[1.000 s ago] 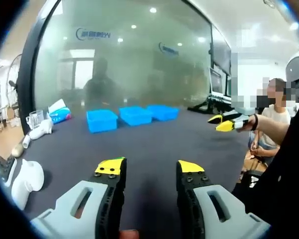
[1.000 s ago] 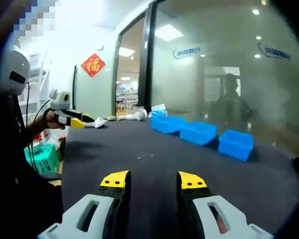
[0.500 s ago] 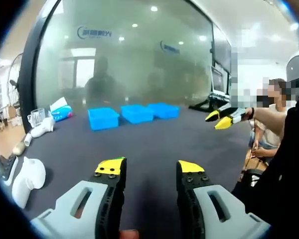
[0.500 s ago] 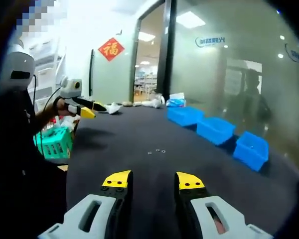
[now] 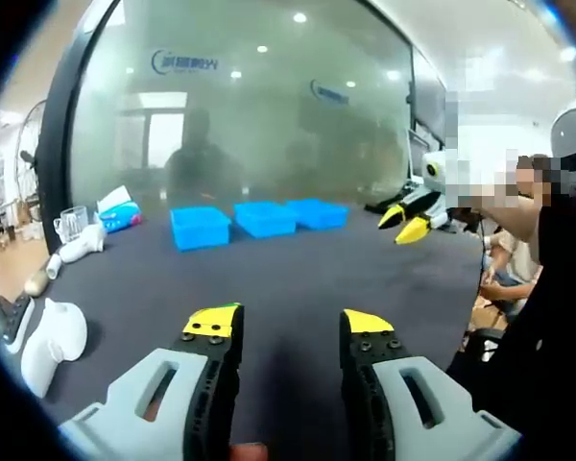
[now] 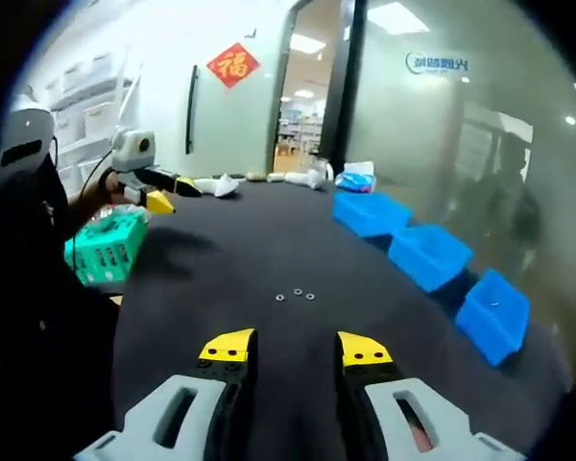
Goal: Sort the screws, nuts, and washers into the corresponding bins
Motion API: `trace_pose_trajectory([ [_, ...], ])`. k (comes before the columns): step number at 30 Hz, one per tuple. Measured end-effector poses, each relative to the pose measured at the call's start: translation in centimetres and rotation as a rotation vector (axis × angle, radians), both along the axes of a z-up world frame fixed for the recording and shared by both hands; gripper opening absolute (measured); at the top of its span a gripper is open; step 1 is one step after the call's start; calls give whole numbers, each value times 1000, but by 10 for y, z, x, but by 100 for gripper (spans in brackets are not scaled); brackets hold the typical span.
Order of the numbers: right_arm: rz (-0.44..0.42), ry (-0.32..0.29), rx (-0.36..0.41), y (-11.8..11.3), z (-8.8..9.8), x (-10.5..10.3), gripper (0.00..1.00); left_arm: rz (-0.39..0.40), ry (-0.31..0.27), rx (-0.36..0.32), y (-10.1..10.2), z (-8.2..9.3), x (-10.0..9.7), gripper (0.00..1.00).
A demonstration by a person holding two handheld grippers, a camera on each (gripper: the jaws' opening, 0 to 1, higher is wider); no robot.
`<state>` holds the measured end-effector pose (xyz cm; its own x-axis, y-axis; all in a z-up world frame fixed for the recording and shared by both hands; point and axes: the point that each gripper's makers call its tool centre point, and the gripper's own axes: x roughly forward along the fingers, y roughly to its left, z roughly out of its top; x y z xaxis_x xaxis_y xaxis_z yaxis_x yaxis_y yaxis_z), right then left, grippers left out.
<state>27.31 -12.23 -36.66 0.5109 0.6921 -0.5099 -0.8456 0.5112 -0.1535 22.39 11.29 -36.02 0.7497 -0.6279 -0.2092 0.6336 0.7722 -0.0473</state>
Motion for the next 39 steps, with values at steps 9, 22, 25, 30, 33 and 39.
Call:
trace_pose_trajectory([
  [9, 46, 26, -74, 16, -5, 16, 28, -8, 13, -2, 0, -5, -1, 39],
  [22, 113, 80, -199, 48, -32, 38, 26, 2, 12, -10, 7, -5, -2, 39],
  [25, 132, 94, -227, 54, -39, 42, 25, 5, 14, -13, 8, -6, -2, 39],
  [30, 156, 121, -256, 63, -46, 46, 24, 7, 13, -15, 9, -6, -2, 39],
  [33, 165, 130, -277, 66, -50, 51, 23, 7, 13, -16, 9, -7, -2, 39],
  [39, 175, 149, -300, 69, -57, 59, 20, 8, 15, -18, 10, -8, -3, 39],
])
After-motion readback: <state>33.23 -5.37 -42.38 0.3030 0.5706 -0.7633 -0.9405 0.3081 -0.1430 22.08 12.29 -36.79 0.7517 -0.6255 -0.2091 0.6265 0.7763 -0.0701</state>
